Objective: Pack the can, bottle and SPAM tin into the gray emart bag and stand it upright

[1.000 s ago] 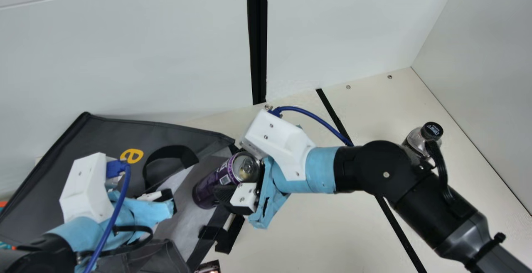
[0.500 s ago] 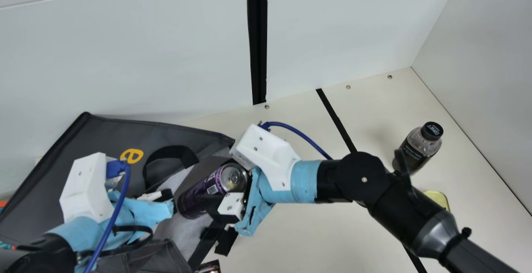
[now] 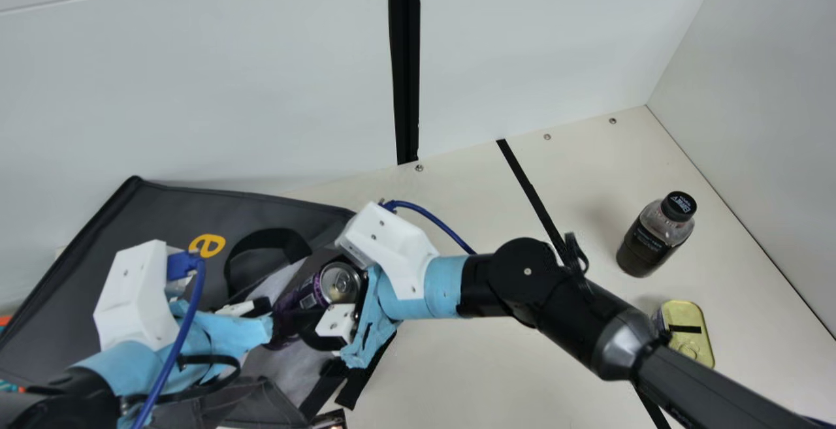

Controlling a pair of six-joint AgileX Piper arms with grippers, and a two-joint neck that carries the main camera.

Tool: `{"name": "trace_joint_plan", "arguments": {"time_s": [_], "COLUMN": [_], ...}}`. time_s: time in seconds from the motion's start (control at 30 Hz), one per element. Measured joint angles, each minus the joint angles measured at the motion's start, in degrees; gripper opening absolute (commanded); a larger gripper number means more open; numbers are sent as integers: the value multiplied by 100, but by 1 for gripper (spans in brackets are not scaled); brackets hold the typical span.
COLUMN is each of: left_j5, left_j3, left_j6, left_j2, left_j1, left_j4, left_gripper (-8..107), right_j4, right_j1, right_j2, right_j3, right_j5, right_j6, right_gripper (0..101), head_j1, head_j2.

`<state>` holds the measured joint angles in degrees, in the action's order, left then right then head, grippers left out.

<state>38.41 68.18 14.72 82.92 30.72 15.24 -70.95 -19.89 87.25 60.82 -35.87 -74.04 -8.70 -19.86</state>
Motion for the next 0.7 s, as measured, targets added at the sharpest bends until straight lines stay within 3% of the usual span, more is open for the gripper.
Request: {"name": "trace_joint_plan", "arguments": {"time_s": [0.7], "left_j5": [0], "left_j3": [0], "left_j6": [0], "left_j2": [0], "left_j1": [0], "left_j4": [0], "left_gripper": [-8], "right_j4": [-832], "right_j1": [-300], "right_j2": [1116], "right_j3": [344], "right_j5": [157], "right_j6": [-841], "right_gripper": [0], "head_j1": [0], "head_j2": [-9]}}
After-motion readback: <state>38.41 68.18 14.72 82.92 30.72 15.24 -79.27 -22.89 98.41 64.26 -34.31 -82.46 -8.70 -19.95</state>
